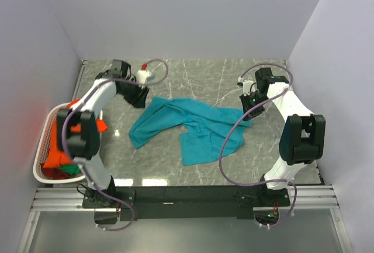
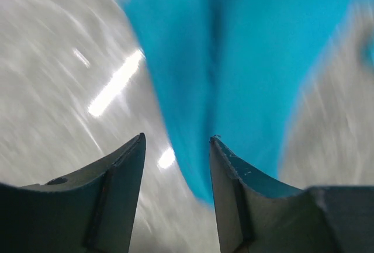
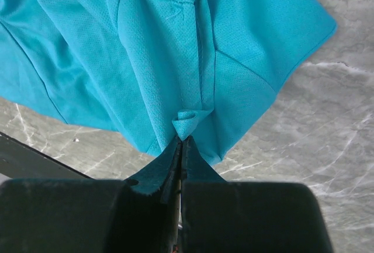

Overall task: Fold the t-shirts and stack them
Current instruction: Flatten the tshirt out

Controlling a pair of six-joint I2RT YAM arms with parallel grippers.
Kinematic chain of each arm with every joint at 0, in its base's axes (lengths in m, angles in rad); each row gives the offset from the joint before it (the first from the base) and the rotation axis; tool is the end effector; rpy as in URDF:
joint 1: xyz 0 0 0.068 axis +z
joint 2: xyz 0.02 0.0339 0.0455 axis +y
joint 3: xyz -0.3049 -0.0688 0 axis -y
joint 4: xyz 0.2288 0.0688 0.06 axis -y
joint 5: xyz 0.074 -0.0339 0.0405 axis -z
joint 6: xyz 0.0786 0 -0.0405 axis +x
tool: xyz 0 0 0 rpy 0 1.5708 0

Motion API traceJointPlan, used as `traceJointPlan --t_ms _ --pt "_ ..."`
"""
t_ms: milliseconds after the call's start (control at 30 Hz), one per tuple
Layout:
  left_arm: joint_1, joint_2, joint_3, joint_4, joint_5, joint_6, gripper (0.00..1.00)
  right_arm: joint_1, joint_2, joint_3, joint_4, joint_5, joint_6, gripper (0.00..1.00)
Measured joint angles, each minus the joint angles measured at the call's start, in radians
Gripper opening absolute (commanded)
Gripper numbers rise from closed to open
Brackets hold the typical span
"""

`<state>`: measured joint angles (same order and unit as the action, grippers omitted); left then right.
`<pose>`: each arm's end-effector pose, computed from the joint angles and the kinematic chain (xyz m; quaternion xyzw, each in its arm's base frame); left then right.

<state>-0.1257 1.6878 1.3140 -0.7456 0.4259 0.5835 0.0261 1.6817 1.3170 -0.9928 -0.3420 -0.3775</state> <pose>0.3471 -0.0766 0.2576 0.3751 0.8769 -0.1510 0.2598 0.3194 0.0347 0.2463 -0.2141 0.9563 0.1483 0.1329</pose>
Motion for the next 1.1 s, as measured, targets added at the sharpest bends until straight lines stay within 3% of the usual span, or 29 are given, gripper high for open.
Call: traceJointPlan --t_ms 100,333,633,800,867,967,1000,1100 --pt "0.002 0.172 0.171 0.063 0.016 -0.126 0.54 0.000 0.000 0.007 -0.001 0.000 0.002 0.00" --pt "-0.003 0.413 0.400 0.100 0.045 -0.314 0.57 0.000 0.000 0.007 -0.007 -0.002 0.010 0.00" --pt "-0.058 0.523 0.443 0.121 0.049 -0.388 0.60 -0.001 0.000 0.023 -0.023 0.000 0.012 0.00" --pt "-0.095 0.586 0.502 0.129 0.047 -0.402 0.57 -0.004 0.000 0.024 -0.027 0.000 0.012 0.00" --pt "-0.109 0.597 0.514 0.133 0.047 -0.402 0.49 -0.005 -0.002 0.024 -0.026 0.000 0.013 0.00" --pt "-0.121 0.597 0.514 0.129 0.046 -0.402 0.17 -0.010 -0.008 0.023 -0.026 0.000 0.013 0.00" --pt "-0.123 0.597 0.514 0.127 0.047 -0.404 0.00 -0.011 -0.011 0.023 -0.026 0.000 0.013 0.00" --pt "-0.124 0.595 0.514 0.130 0.050 -0.395 0.00 -0.023 -0.019 0.023 -0.026 -0.005 0.013 0.00"
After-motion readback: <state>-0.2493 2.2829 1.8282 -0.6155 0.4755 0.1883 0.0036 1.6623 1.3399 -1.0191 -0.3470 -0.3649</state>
